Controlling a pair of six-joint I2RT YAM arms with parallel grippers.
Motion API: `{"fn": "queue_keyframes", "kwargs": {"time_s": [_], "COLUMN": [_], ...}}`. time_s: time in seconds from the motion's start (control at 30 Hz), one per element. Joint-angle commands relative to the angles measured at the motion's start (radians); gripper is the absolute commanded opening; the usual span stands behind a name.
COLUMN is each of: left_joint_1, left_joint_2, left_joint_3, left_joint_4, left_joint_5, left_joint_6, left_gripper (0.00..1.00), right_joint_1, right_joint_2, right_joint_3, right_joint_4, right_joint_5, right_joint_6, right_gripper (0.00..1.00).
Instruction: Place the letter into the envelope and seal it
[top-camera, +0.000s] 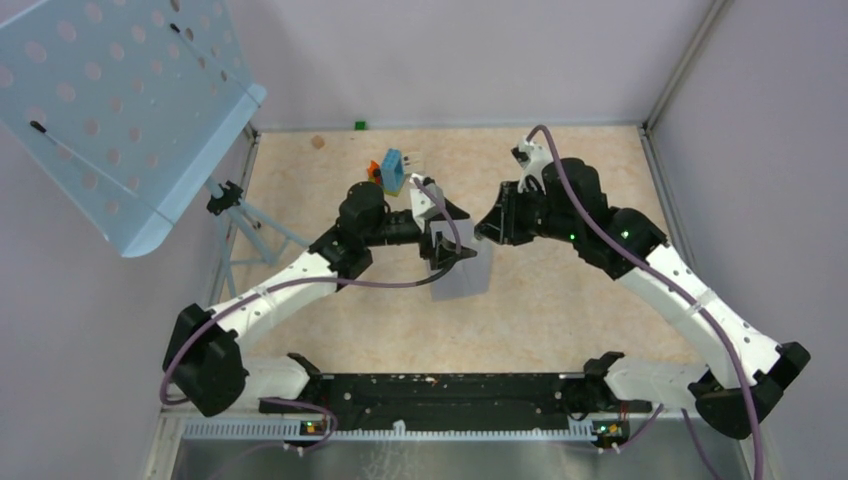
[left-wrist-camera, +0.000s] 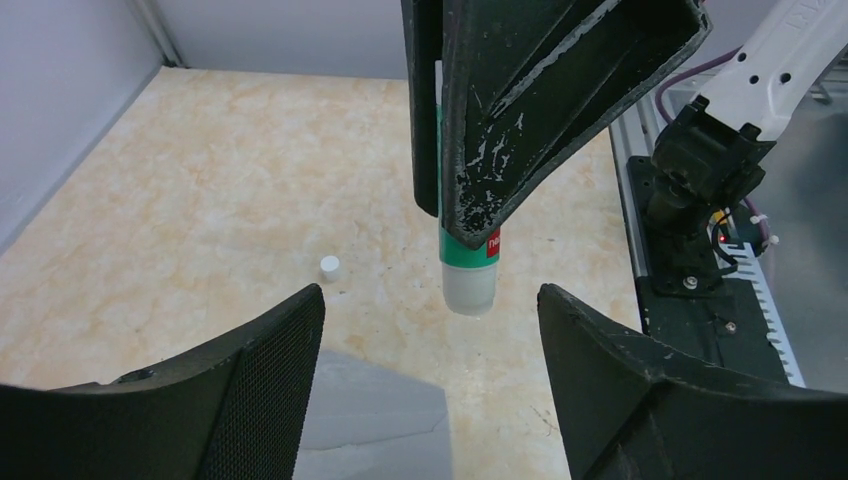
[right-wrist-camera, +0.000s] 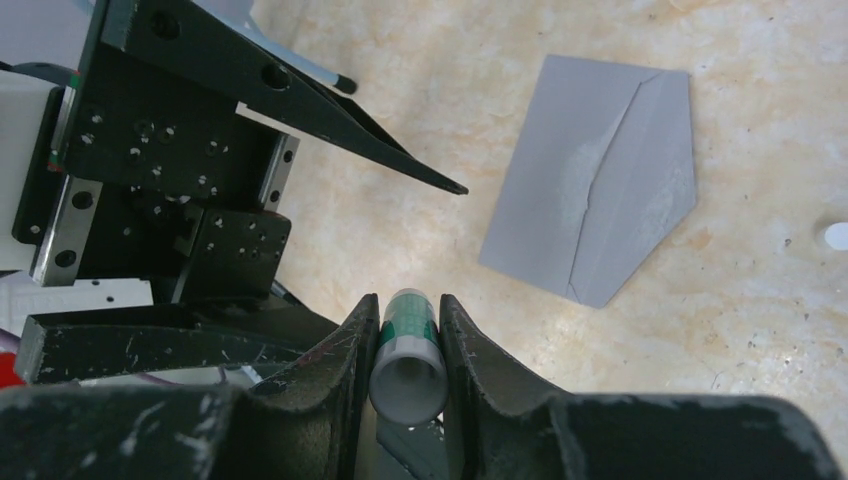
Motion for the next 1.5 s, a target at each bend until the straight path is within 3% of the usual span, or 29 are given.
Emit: {"fn": "queue_keyframes", "kwargs": {"time_s": [0.0, 0.17, 0.73, 1.27, 1.3, 1.47], "left_joint_1": [-0.014, -0.016, -0.018, -0.018, -0.018, -0.019], "left_joint_2": [0.02, 0.023, 0.08, 0.104, 0.105, 0.103], "left_joint_3": [-0.003, -0.03, -0.006, -0.035, -0.036, -0.053], "left_joint_4": [0.075, 0.159, 0.208, 0.304, 0.305, 0.299], "left_joint_5": [0.017, 0.024, 0.03, 0.011, 0.011, -0.023], "left_joint_6": [-0.018, -0.071, -0.161, -0.254, -0.257, -0.239], "left_gripper": [0.81, 0.76, 0.47, 0.05, 0.04, 0.0], "right_joint_1": [0.019, 0.038, 0.054, 0.061, 0.061, 0.061], "right_joint_2": [0.001, 0.013, 0.059, 0.069, 0.069, 0.069], "right_joint_3": [0.034, 0.022, 0.025, -0.018, -0.018, -0.012], "right_joint_4": [0.048, 0.069, 0.096, 0.149, 0.149, 0.145], "right_joint_5": [0.063, 0.088, 0.13, 0.136, 0.136, 0.164], "right_joint_6": [0.046, 0.069, 0.099, 0.134, 0.133, 0.125], "right_gripper": [0.0, 0.0, 0.0, 0.0, 0.01, 0.27]}}
